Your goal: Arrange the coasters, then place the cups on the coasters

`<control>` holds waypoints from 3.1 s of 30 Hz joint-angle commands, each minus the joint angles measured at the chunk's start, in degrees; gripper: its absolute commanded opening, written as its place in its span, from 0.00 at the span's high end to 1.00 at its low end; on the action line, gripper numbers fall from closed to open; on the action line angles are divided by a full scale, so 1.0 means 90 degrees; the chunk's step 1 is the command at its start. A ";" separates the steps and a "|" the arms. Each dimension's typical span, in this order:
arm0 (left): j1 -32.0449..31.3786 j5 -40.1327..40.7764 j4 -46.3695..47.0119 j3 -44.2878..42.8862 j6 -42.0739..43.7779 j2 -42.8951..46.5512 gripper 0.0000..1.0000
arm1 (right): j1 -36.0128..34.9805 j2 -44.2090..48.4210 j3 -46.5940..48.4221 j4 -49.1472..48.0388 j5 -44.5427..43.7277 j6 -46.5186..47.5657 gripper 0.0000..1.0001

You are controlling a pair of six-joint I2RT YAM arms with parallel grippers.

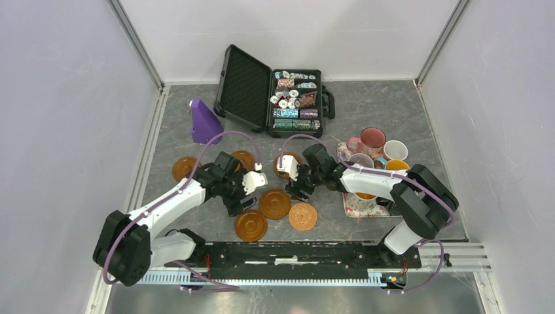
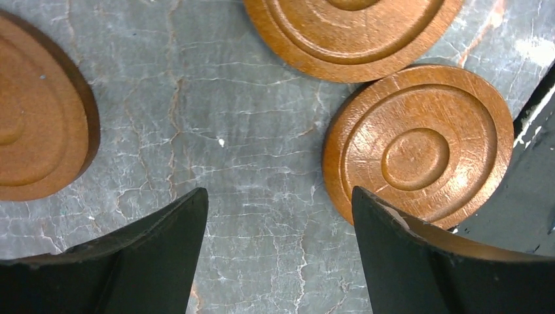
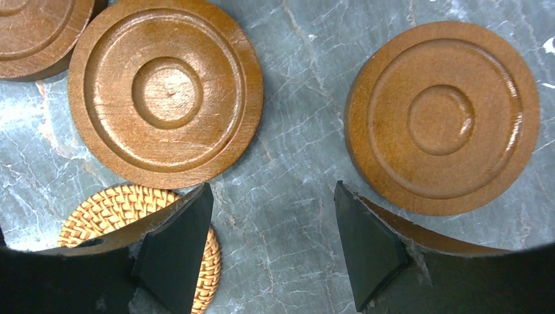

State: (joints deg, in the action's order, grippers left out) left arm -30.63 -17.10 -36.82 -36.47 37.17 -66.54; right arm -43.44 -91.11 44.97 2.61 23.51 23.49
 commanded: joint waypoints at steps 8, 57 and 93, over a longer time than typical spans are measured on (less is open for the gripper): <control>0.2681 -0.0271 0.0804 -0.0904 -0.0325 -0.0330 0.16 | 0.0287 -0.0494 0.1123 -0.0552 -0.1602 -0.0189 0.29; 0.2065 0.1039 0.2589 -0.1543 -0.1530 -0.2770 0.36 | 0.0365 -0.2298 0.2020 -0.0448 -0.1726 -0.0705 0.36; 0.2710 0.1061 0.2274 -0.1295 -0.0900 -0.2474 0.39 | -0.0201 -0.2930 0.2859 -0.0388 -0.1694 -0.0842 0.37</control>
State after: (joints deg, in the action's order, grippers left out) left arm -6.74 -7.49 -16.12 -48.66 26.55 -90.80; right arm -44.03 -114.45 69.36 -3.86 7.53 16.71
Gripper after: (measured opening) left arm 0.616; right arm 0.629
